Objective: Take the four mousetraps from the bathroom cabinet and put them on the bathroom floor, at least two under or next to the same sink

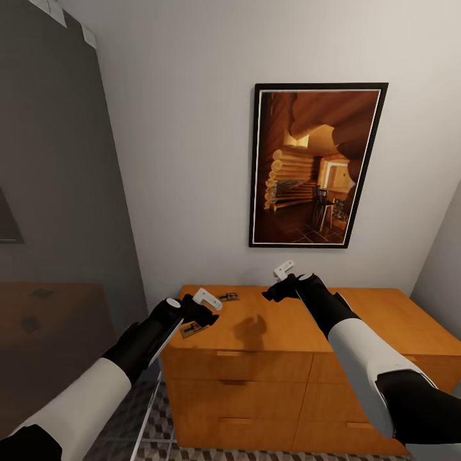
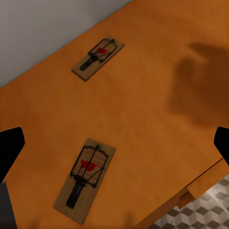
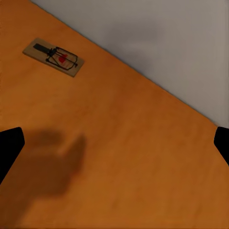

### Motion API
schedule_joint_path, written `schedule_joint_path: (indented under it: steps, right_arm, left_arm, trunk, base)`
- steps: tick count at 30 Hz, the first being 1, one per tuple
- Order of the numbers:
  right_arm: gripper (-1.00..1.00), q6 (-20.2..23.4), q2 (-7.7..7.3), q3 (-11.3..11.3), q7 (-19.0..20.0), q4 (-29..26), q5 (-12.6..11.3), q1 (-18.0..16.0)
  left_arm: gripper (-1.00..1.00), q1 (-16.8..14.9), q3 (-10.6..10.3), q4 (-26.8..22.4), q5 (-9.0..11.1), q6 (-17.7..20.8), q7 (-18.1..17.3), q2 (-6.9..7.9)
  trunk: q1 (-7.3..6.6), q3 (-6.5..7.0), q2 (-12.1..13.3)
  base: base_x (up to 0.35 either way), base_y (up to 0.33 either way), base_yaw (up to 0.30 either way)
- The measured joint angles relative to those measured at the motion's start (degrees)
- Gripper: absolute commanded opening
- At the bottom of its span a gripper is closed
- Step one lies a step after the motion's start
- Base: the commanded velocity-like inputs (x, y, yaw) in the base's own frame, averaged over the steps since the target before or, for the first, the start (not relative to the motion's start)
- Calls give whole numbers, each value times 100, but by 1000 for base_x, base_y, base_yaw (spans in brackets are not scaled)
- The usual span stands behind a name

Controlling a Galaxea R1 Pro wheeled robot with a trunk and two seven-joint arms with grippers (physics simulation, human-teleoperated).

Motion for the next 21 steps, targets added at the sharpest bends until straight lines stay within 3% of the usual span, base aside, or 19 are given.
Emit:
schedule_joint_path:
  steps: [21]
  right_arm:
    - [100,-2,1,5,-7,108,3,0]
  left_arm:
    - [100,1,2,3,0,-182,16,199]
  trunk:
    - [0,0,0]
  base:
    - [0,0,0]
